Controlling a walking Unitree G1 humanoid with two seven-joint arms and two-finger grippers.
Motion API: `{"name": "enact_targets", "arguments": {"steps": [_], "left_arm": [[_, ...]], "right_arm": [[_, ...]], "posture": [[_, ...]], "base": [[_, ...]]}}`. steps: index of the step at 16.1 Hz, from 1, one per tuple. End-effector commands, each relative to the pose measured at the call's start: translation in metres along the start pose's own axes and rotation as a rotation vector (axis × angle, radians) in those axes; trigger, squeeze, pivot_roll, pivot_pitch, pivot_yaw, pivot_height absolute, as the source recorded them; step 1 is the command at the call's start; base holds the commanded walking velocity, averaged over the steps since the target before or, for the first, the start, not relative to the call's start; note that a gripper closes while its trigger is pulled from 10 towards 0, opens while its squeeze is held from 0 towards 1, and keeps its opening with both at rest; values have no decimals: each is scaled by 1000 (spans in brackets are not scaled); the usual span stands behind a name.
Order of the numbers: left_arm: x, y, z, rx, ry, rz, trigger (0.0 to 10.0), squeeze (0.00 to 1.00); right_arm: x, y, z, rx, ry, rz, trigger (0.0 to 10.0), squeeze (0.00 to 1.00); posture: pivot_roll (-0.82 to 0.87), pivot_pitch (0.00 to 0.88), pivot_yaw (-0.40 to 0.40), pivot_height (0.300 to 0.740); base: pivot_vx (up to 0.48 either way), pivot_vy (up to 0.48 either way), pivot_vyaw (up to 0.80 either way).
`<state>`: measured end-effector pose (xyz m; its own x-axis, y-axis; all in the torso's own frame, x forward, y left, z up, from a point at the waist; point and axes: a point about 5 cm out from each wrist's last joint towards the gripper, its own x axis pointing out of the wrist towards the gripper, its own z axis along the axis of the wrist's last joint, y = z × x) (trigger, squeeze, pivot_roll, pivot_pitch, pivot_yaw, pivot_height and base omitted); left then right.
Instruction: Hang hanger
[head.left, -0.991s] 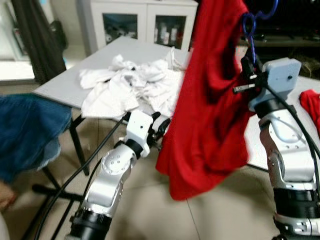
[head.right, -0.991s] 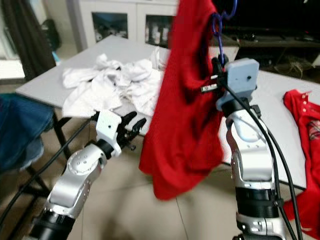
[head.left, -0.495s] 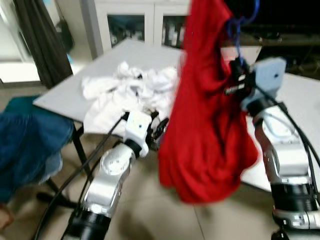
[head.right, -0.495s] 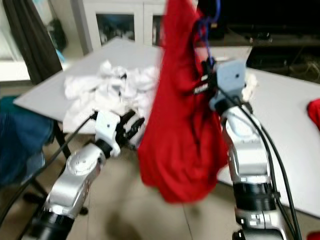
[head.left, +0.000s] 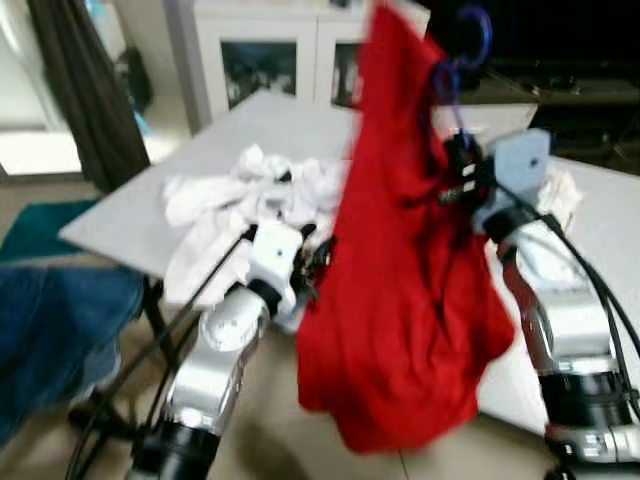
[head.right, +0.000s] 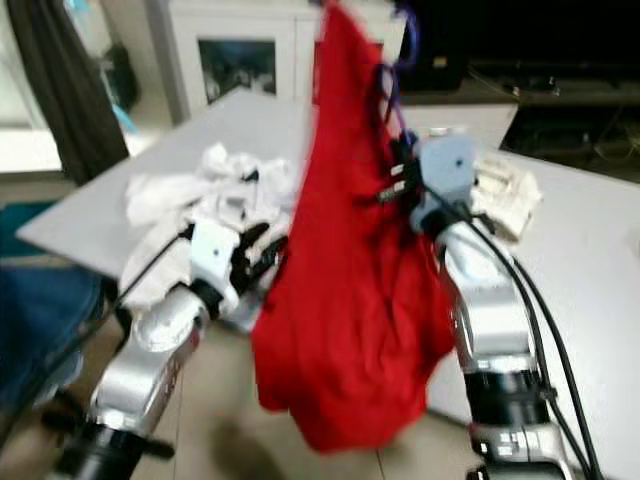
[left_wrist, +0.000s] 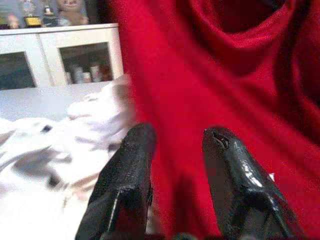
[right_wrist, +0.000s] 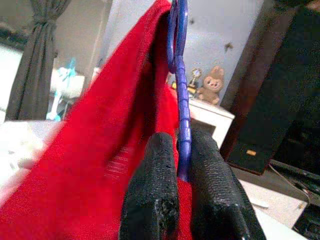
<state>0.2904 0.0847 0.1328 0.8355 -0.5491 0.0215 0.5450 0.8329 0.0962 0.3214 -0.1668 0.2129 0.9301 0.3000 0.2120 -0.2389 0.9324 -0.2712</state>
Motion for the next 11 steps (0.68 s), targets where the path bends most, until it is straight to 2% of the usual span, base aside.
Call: {"name": "enact_targets", "arguments": {"steps": [1,8,11], "left_arm": [[5,-10,4,9,-11,-33,10000,0],[6,-10,4,11,-11,-37,10000,0],[6,-14,10,-10,-54,-60,10000,0]], "right_arm": [[-6,-6,-9,-11,48,2,10000,0],[-14,6,-22,-55,114,96,10000,0],[-19,12,-25,-102,129,166,10000,0]], "posture": [[-39,0,-42,740],[-44,0,-38,740],[-40,0,-41,740]], "base": [[442,0,0],[415,0,0],[0,0,0]]}}
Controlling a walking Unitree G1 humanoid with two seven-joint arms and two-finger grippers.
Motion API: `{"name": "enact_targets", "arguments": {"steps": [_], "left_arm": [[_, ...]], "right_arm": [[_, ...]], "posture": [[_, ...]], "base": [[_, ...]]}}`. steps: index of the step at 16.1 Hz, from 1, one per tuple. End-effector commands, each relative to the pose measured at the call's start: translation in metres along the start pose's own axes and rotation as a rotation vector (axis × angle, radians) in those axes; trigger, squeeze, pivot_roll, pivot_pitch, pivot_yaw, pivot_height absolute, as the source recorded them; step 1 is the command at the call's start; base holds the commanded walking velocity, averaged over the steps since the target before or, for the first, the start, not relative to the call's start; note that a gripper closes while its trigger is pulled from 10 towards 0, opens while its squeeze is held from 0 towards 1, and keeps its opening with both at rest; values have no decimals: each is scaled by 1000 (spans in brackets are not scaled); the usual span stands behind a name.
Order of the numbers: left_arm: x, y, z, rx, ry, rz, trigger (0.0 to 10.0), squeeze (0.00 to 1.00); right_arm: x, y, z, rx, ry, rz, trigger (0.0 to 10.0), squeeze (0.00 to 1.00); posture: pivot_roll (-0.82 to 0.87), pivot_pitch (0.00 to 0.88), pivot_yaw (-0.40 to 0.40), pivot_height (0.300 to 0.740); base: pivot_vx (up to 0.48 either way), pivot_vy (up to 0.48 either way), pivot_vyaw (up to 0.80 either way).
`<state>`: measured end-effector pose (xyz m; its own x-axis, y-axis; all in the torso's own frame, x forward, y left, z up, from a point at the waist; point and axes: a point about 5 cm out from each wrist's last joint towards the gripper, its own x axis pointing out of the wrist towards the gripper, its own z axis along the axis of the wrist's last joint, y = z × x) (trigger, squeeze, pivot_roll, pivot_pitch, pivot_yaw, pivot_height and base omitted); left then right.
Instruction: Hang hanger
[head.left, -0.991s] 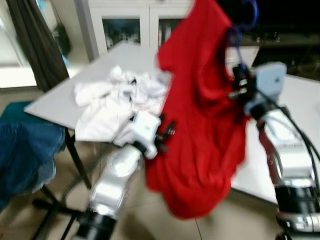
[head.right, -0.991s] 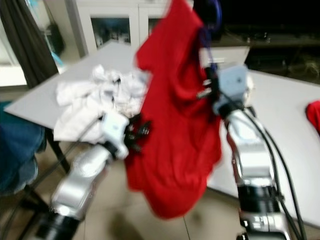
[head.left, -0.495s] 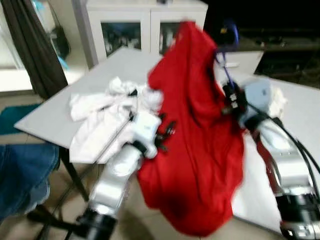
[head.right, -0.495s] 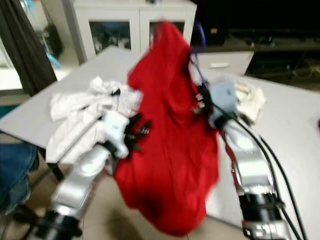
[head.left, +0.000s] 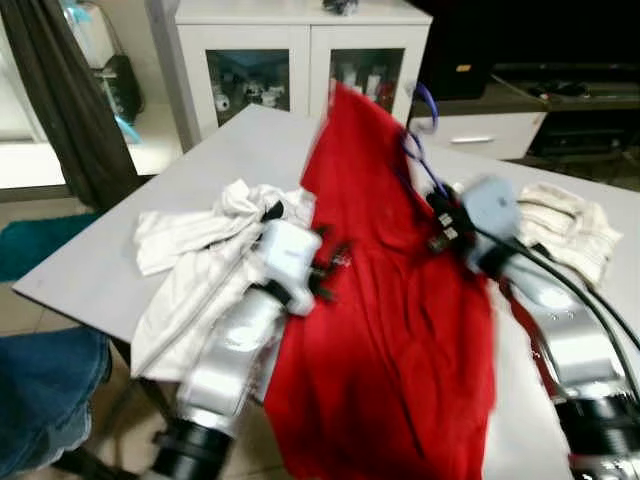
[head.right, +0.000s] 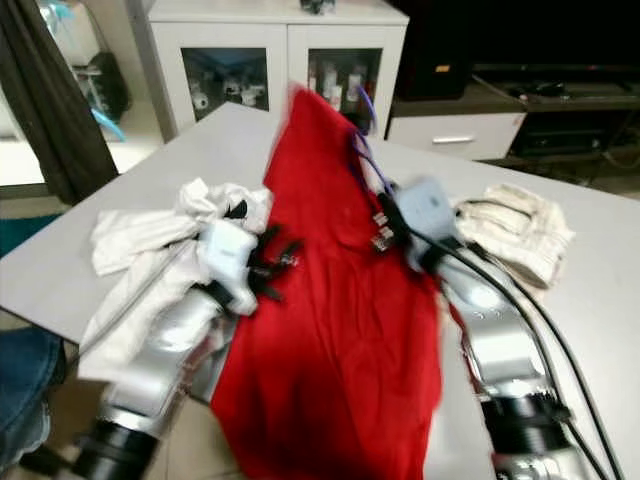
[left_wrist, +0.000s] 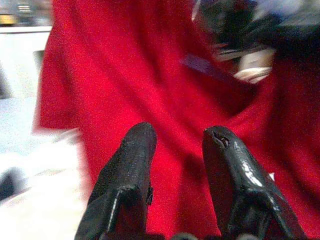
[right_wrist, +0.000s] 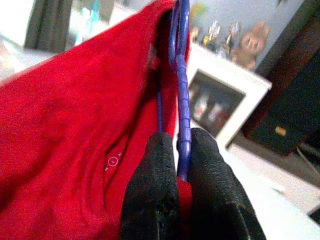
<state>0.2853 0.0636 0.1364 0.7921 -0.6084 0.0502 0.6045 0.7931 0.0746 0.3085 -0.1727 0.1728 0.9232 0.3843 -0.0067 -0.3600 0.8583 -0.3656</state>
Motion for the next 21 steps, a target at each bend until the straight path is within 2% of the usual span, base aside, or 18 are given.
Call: {"name": "enact_targets", "arguments": {"steps": [1,3,4,5,8,9,10,11,13,16,17,19,21], "left_arm": [[-2,5,5,30,-25,5,10000,0],[-2,3,6,65,-40,-10,10000,0],[-2,2,8,75,-57,-25,10000,627],[-2,-1,11,78,-79,-47,10000,1000],[-2,-2,18,84,-131,-51,10000,1000],[0,1,23,91,-162,-16,10000,1000],[2,5,25,90,-169,4,10000,275],[3,9,26,90,-177,31,10000,0],[5,14,28,79,-186,64,10000,0],[7,19,32,0,-219,99,10000,0],[8,17,34,-43,-234,71,10000,0],[9,9,35,-34,-241,10,10000,0],[10,6,34,-33,-236,-4,10000,0]], "right_arm": [[2,8,11,-47,-56,49,10000,0],[1,18,14,-72,-75,108,10000,0],[1,19,14,-69,-75,110,10000,0],[1,19,14,-68,-76,111,10000,0],[2,21,15,-75,-84,122,10000,0],[2,23,15,-90,-90,139,10000,0],[2,24,16,-95,-94,145,10000,0],[1,24,17,-98,-100,155,10000,0],[0,27,16,-112,-103,183,10000,0],[-6,33,17,-108,-120,241,10000,0],[-7,36,19,-112,-136,258,10000,0],[-8,41,28,-101,-185,294,10000,0],[-9,45,33,-100,-214,316,10000,0]], "posture": [[-39,0,-42,740],[-37,0,-45,740],[-37,0,-45,740],[-35,0,-45,740],[-36,0,-46,740],[-37,0,-45,740],[-37,0,-45,740],[-37,0,-45,740],[-38,0,-48,740],[-37,0,-50,740],[-34,0,-54,740],[-34,0,-53,740],[-36,0,-54,740]], "base": [[0,0,0],[0,0,0],[0,0,0],[0,0,0],[0,0,0],[0,0,0],[0,0,0],[0,0,0],[0,0,0],[0,0,0],[0,0,0],[0,0,0],[0,0,0]]}}
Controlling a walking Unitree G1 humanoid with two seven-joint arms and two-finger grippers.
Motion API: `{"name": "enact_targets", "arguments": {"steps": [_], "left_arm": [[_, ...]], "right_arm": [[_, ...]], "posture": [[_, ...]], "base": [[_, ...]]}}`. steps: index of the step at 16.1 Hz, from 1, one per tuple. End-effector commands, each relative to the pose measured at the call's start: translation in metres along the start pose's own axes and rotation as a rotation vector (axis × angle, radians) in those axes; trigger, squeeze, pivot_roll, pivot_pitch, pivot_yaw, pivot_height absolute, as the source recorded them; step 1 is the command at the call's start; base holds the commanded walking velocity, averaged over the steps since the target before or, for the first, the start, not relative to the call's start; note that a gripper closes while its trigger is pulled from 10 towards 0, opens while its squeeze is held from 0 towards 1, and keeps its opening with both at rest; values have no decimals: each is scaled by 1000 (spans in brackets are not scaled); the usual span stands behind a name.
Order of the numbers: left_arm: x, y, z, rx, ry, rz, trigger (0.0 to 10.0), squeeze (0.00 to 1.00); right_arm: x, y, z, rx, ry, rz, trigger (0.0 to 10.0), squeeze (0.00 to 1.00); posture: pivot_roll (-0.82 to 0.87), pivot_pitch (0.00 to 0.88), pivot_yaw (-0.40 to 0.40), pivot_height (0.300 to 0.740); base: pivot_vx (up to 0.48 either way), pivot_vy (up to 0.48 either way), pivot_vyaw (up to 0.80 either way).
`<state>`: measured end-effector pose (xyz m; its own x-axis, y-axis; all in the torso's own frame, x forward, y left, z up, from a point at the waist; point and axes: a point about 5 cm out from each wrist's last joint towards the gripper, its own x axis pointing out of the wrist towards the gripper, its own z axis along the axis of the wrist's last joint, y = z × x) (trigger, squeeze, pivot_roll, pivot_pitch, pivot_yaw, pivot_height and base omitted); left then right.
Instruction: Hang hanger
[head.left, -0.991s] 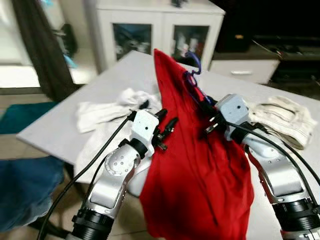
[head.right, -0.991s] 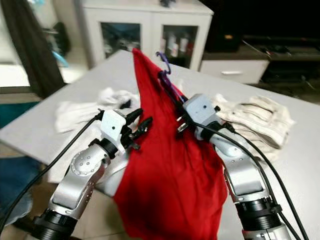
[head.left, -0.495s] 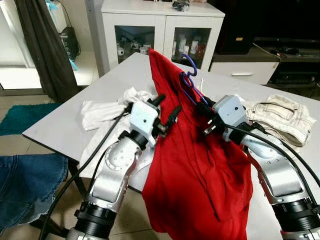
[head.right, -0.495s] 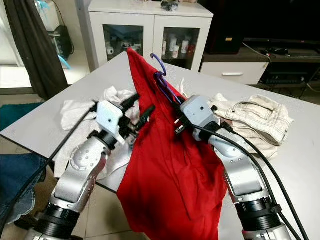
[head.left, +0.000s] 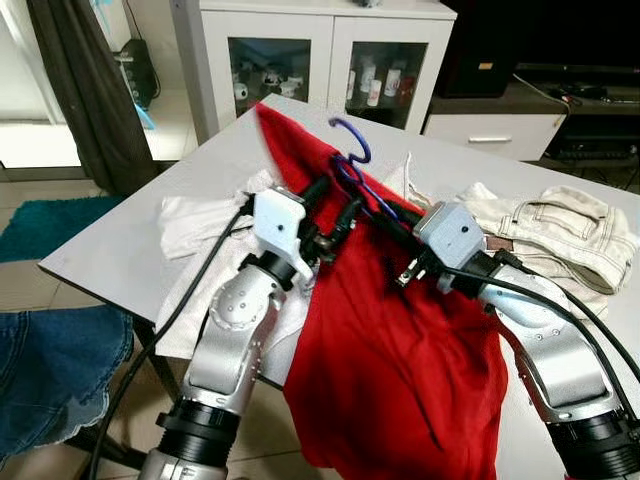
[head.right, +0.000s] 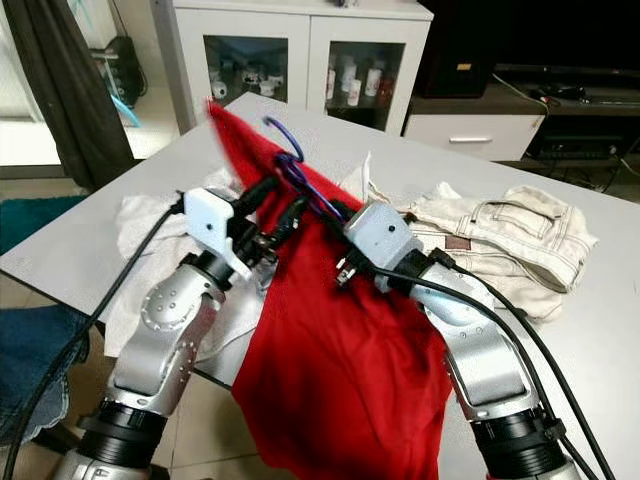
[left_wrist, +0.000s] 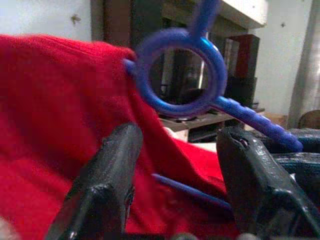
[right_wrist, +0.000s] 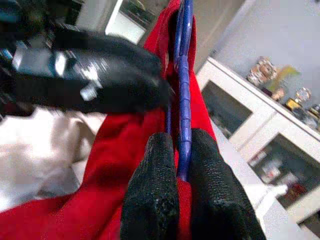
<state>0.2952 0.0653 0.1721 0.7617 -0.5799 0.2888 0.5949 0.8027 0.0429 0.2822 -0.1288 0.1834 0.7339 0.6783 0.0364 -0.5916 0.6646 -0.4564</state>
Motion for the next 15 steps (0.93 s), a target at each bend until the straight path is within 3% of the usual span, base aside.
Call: {"name": "enact_targets", "arguments": {"steps": [1,4,12,14,15], "left_arm": [[2,-5,-3,-9,14,-24,10000,0],[4,0,-6,10,43,12,10000,0],[3,8,-7,36,59,65,10000,0],[3,11,-7,44,61,86,8784,0],[3,13,-8,52,68,106,6824,0]], "right_arm": [[-1,2,10,-6,-53,21,10000,0],[-6,2,20,46,-109,46,10000,0],[-23,3,12,58,-72,50,10000,0],[-25,3,11,71,-72,44,10000,0],[-27,2,12,84,-76,43,10000,0]], "posture": [[-36,0,-54,740],[-35,0,-53,740],[-42,0,-44,740],[-42,0,-44,740],[-42,0,-44,740]], "base": [[0,0,0],[0,0,0],[0,0,0],[0,0,0],[0,0,0]]}}
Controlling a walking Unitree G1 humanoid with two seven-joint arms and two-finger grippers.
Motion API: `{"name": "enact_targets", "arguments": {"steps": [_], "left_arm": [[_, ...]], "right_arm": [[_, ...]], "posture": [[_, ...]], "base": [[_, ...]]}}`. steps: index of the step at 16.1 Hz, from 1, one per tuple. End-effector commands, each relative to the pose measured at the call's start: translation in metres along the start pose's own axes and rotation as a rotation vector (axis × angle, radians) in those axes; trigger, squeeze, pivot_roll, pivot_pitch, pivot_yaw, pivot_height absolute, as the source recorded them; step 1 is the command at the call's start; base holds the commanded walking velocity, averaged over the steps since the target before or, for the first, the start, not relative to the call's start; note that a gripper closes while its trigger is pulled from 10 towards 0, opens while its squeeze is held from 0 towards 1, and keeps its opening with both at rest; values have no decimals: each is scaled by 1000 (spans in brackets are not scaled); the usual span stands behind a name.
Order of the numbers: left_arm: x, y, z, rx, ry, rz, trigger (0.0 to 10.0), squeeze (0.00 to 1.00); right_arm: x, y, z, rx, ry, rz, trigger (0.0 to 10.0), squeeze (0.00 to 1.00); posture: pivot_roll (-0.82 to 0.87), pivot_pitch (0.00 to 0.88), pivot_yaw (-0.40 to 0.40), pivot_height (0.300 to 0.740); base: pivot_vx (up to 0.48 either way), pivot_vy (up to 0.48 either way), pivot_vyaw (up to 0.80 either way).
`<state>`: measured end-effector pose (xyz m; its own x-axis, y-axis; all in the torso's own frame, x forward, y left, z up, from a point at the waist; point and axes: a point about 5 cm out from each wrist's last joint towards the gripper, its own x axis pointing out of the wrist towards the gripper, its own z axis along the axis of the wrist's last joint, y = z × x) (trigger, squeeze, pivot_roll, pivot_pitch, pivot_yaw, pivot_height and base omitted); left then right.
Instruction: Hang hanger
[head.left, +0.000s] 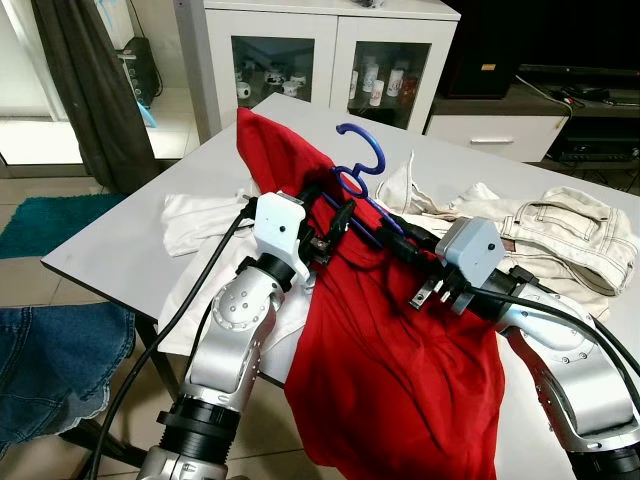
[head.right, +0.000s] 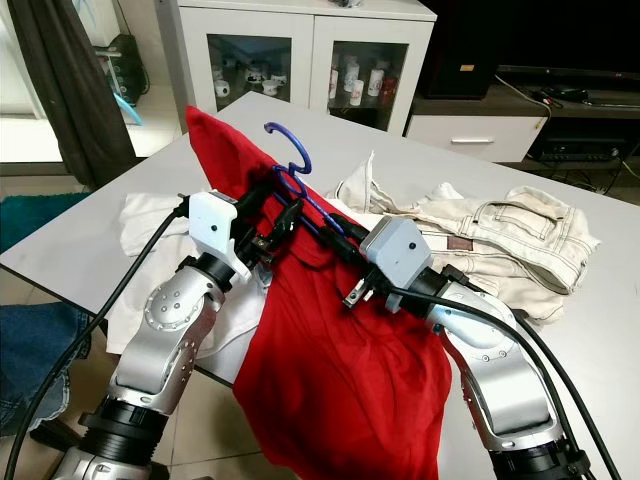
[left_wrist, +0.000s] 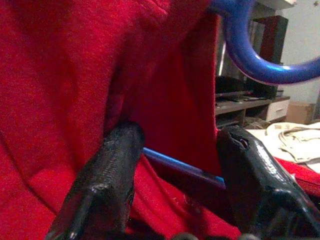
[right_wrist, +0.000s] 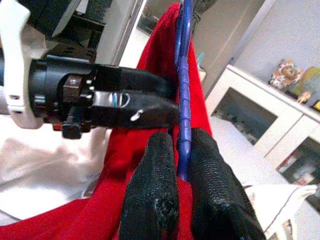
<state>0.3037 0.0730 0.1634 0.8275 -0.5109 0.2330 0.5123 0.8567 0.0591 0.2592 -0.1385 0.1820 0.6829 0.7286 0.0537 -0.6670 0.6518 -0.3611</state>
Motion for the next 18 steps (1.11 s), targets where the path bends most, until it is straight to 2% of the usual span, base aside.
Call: {"name": "enact_targets", "arguments": {"steps": [1,2,5,12,18], "left_arm": [[3,4,1,15,8,26,4118,0],[3,6,1,20,8,43,0,0],[3,6,3,8,-5,51,0,0],[3,7,3,20,-8,59,0,0],[2,4,4,19,-29,34,0,0]], "right_arm": [[-6,-4,11,-10,-39,3,10000,0],[-10,-2,13,12,-46,35,10000,0],[-18,-5,4,6,9,35,10000,0],[-29,-7,10,43,4,81,10000,0],[-33,-9,2,-22,101,107,10000,0]], "posture": [[-42,0,-44,740],[-42,0,-44,740],[-40,0,-40,740],[-41,0,-37,740],[-43,0,-36,740]], "base": [[0,0,0],[0,0,0],[0,0,0],[0,0,0],[0,0,0]]}}
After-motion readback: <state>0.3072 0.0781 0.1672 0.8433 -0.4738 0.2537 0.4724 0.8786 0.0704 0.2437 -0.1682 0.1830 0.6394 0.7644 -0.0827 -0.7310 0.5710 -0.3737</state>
